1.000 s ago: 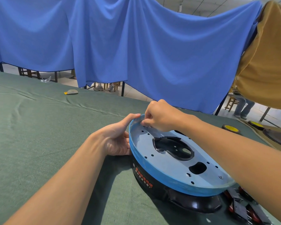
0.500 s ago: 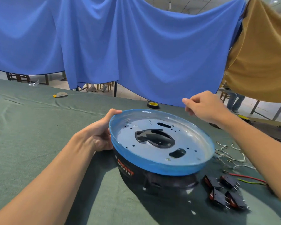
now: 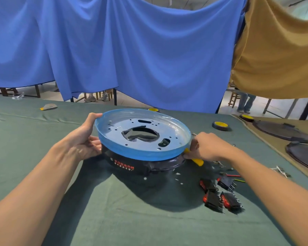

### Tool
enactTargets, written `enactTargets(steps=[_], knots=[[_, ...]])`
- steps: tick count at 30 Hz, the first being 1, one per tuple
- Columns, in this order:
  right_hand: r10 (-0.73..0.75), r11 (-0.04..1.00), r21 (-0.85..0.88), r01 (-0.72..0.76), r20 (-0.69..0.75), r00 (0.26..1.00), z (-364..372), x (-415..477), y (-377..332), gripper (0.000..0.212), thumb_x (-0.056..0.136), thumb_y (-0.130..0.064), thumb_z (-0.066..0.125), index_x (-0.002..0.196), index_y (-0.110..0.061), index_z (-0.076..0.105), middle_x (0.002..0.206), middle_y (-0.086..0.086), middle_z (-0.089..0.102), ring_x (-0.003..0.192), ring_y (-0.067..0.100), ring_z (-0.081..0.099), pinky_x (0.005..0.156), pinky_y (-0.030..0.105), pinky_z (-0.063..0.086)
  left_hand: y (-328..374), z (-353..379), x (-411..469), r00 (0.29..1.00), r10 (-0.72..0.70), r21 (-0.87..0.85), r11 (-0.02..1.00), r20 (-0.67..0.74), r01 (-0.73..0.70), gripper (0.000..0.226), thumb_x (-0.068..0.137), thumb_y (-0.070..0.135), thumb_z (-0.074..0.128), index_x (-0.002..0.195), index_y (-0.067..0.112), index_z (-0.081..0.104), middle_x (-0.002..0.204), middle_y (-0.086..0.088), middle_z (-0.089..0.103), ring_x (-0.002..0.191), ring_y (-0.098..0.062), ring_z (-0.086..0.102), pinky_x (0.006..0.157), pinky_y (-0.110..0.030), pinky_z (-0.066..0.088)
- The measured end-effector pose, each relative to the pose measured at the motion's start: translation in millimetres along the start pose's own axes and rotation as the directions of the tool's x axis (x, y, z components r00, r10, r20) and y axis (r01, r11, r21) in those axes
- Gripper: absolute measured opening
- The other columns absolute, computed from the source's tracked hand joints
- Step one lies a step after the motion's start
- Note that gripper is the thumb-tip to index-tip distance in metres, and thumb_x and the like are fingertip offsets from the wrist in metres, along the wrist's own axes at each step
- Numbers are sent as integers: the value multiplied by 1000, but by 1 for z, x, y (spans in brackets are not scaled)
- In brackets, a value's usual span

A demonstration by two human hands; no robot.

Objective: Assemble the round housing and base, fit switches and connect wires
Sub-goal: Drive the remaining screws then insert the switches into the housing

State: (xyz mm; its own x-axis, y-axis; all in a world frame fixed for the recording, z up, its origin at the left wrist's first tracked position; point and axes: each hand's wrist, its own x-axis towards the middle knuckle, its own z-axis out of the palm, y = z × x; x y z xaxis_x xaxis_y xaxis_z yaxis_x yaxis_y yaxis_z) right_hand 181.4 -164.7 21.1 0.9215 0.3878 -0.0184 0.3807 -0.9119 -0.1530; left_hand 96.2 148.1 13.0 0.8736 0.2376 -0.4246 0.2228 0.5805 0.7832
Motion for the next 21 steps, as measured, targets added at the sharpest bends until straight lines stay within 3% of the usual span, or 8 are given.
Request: enactTargets(steps=[2, 5, 9, 14, 17, 21], knots=[[17, 999, -31, -17, 10, 1000, 4, 1, -3, 35, 82, -47, 68, 93, -14, 67, 92, 6, 67, 85, 25, 61, 70, 34, 52, -1, 0, -1, 1000, 4, 19, 1000, -18, -3, 49, 76, 48, 72, 89, 7, 48, 43, -6, 50, 29, -18, 49, 33, -16, 41], [104, 994, -14, -105, -68, 992, 3, 3, -1, 23, 89, -31, 59, 79, -10, 59, 83, 12, 62, 77, 31, 59, 62, 34, 48, -2, 2, -1, 1000, -26, 4, 1000, 6, 26, 52, 73, 45, 76, 94, 4, 51, 50, -10, 58, 36, -22, 58, 36, -22, 48], [274, 931, 311, -191, -253, 928, -15, 3, 8, 38, 96, -25, 51, 62, -9, 45, 61, 11, 49, 68, 29, 47, 61, 34, 36, -11, 13, -1, 996, -76, 45, 996, 52, 73, 63, 71, 38, 80, 110, -2, 52, 76, -18, 68, 56, -29, 70, 44, -35, 57], [330, 810, 584, -47, -389, 860, -23, 0, 5, 40, 98, -29, 50, 64, -10, 45, 61, 11, 44, 77, 39, 61, 67, 37, 39, -18, 27, 3, 998, -40, 87, 996, 47, 36, 63, 73, 40, 78, 109, -5, 52, 87, -19, 70, 64, -31, 71, 50, -37, 58], [285, 813, 583, 6, -405, 869, -22, 0, -6, 35, 99, -30, 49, 72, -8, 52, 65, 10, 46, 63, 26, 45, 60, 34, 32, -25, 32, 5, 1000, -14, 65, 998, 27, 12, 61, 75, 40, 76, 110, -3, 51, 105, -22, 68, 76, -32, 70, 61, -43, 62], [277, 807, 591, 14, -399, 874, -14, 3, -18, 41, 100, -30, 49, 66, -8, 49, 56, 2, 42, 57, 21, 37, 51, 32, 25, -25, 29, 6, 997, -49, 127, 991, 62, 41, 63, 73, 43, 70, 110, -5, 53, 88, -17, 64, 62, -28, 66, 55, -35, 58]])
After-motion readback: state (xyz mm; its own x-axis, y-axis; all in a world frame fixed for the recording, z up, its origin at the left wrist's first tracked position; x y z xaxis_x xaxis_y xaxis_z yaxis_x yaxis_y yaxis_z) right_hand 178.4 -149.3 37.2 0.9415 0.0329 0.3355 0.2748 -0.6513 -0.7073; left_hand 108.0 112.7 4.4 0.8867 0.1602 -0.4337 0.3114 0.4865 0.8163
